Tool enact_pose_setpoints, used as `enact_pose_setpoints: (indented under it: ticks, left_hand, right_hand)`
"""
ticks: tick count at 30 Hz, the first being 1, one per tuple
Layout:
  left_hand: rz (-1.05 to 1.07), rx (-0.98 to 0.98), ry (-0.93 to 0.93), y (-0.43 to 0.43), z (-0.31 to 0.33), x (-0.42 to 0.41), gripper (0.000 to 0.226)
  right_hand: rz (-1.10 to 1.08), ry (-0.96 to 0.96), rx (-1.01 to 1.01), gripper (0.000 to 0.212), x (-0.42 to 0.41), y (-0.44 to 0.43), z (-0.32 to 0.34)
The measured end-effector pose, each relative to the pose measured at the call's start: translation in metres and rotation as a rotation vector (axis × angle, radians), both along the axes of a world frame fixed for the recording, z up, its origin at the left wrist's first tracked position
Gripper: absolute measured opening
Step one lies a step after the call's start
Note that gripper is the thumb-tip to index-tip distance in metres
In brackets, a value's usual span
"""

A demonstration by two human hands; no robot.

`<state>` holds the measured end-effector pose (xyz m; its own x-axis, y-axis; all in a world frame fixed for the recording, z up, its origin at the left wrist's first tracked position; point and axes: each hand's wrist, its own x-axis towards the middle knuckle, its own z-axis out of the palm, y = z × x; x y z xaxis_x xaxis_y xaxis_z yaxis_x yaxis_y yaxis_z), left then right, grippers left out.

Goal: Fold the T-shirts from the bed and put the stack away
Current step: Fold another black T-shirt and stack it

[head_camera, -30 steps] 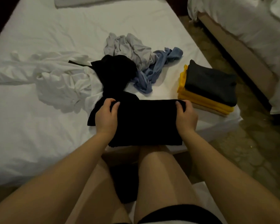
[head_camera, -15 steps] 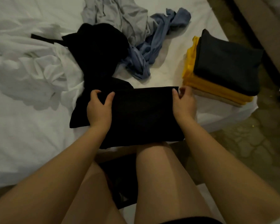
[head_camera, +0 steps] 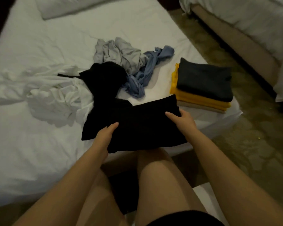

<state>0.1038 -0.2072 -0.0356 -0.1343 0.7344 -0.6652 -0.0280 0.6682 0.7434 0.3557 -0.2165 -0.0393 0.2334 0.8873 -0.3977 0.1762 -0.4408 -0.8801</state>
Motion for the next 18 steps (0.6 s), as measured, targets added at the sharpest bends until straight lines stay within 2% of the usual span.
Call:
enact_pose_setpoints:
  ticks: [6, 7, 8, 11, 15, 18]
  left_hand:
    - [-0.14, 0.207, -0.148, 0.012, 0.053, 0.052, 0.04]
    - [-0.167, 0.211, -0.172, 0.018, 0.061, 0.065, 0.046]
    - [-0.205, 0.212, -0.193, 0.027, 0.068, 0.078, 0.037]
    - [-0.282, 0.169, -0.234, 0.06, 0.083, 0.123, 0.039]
    - [-0.328, 0.178, -0.182, 0.11, 0.081, 0.188, 0.046]
    - [-0.354, 0.219, -0.067, 0.15, 0.06, 0.223, 0.044]
  right_hand:
    - [-0.114, 0.04, 0.174, 0.033, 0.066, 0.003, 0.042]
    - [-0.124, 0.035, 0.189, 0.035, 0.081, 0.006, 0.049]
    - [-0.139, 0.021, 0.203, 0.036, 0.096, 0.01, 0.053]
    - [-0.244, -0.042, 0.236, 0.04, 0.14, 0.026, 0.061]
    - [-0.344, -0.132, 0.192, 0.058, 0.193, 0.049, 0.063]
    - [-0.397, -0.174, 0.179, 0.06, 0.219, 0.065, 0.052]
